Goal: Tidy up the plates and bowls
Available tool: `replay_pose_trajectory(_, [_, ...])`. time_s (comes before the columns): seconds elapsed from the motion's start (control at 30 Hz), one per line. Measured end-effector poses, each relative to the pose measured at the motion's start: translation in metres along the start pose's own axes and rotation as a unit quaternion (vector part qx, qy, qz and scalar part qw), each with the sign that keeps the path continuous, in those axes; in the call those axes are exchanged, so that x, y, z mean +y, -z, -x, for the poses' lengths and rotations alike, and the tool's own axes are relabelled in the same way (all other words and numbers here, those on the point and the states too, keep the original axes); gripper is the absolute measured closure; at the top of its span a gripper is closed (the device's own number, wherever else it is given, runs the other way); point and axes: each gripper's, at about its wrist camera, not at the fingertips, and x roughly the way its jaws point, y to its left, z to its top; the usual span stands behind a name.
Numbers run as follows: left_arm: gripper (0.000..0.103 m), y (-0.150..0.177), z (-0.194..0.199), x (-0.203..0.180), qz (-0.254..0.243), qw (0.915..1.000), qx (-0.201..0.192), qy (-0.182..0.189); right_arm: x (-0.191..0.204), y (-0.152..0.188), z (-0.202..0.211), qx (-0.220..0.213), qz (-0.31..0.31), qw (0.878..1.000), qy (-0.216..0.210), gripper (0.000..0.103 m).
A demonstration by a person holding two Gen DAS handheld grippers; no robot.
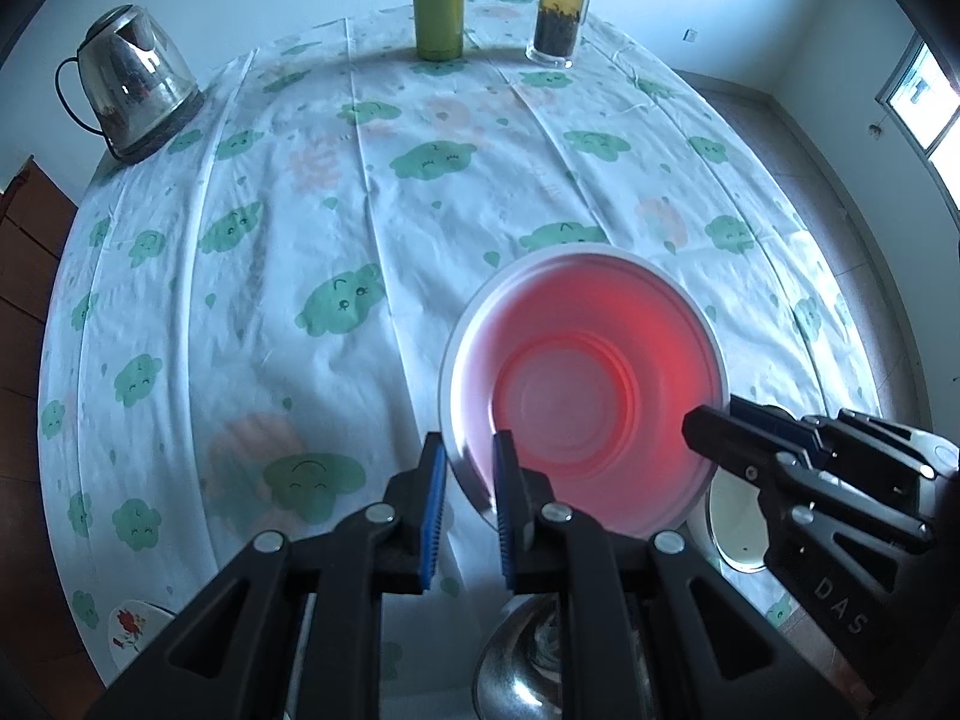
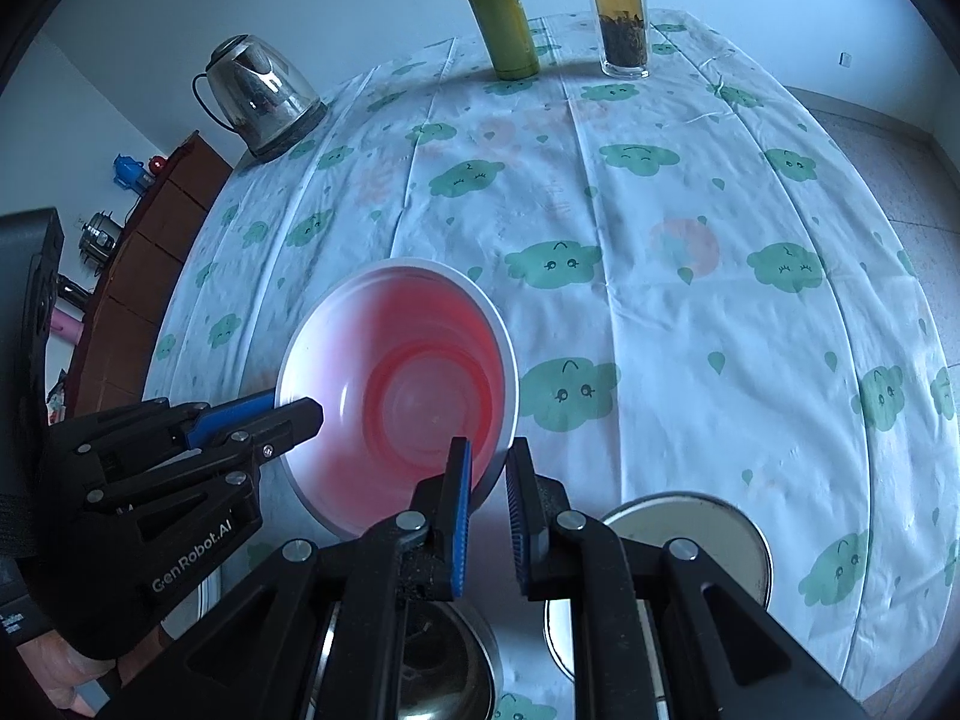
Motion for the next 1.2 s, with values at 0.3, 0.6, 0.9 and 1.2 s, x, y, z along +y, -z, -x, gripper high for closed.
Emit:
replay_pose_trajectory(0.3, [0.09, 0.006, 0.016, -0.002, -0.003, 1.0, -0.008, 0.003, 0.004, 0.007, 0.013, -0.008, -0.002, 1.0, -0.002, 0.09])
replay_pose_trajectory(0.6, [0.09, 0.017, 0.028, -0.002, -0.005, 0.9999, -0.01, 0.008, 0.008, 0.017, 0.023, -0.006, -0.003, 1.0, -0.008, 0.09])
replay_pose_trajectory(0.9, [0.09, 0.03, 0.038, -0.005, -0.012, 0.9998, -0.011, 0.013, 0.012, 0.03, 0.034, -0.005, -0.001, 1.0, -0.006, 0.09])
replay_pose_trajectory(1.2, [0.09, 0.044, 0.043, -0.006, -0.016, 0.9997, -0.008, 0.016, 0.016, 0.045, 0.039, 0.001, 0.002, 1.0, -0.003, 0.09])
